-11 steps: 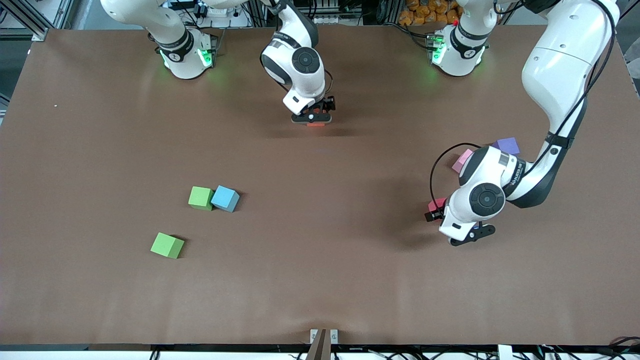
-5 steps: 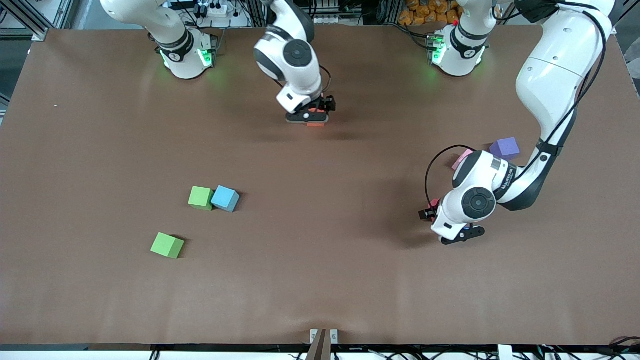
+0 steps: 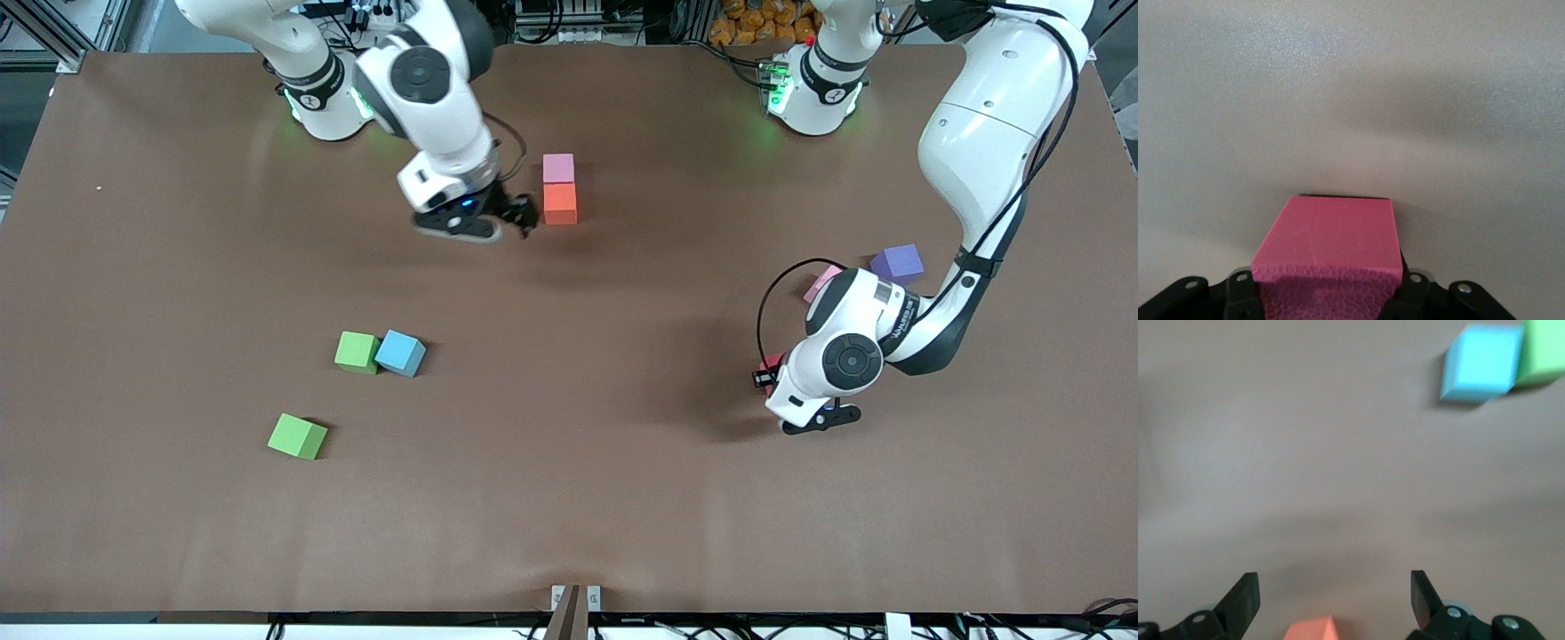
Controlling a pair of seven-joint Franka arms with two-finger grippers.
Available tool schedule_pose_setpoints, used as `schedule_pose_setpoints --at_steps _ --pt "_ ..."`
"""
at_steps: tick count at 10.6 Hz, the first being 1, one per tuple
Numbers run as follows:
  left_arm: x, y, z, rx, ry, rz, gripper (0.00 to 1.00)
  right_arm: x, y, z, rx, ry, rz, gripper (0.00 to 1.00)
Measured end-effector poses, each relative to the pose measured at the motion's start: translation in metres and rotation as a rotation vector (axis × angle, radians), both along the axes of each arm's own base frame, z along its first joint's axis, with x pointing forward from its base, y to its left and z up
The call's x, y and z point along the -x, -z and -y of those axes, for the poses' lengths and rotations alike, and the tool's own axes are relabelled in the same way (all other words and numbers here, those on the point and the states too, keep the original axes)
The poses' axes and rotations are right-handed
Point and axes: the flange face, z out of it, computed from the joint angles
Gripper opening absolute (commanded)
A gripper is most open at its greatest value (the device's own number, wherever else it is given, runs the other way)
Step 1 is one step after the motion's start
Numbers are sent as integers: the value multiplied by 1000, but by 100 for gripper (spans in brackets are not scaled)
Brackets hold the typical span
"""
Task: Arrange blocks into number 1
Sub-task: 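Carry the red cube with the left gripper while the right gripper reaches green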
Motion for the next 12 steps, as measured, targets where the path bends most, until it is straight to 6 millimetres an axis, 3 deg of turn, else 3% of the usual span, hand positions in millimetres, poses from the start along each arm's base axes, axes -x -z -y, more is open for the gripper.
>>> schedule_pose_setpoints --at_steps 2,5,8,10,12 --pt "10 -22 29 -7 -43 -4 0 -41 -8 56 56 2 61 100" --pt "37 -49 97 10 -64 17 0 -101 -33 148 67 -17 118 100" --pt "92 -51 200 21 -27 44 0 -139 -38 192 71 -13 135 100" --pt "139 -49 269 52 2 72 0 -164 -23 219 85 -35 121 100" --pt "178 -42 318 105 34 91 0 -188 0 246 83 -13 93 100"
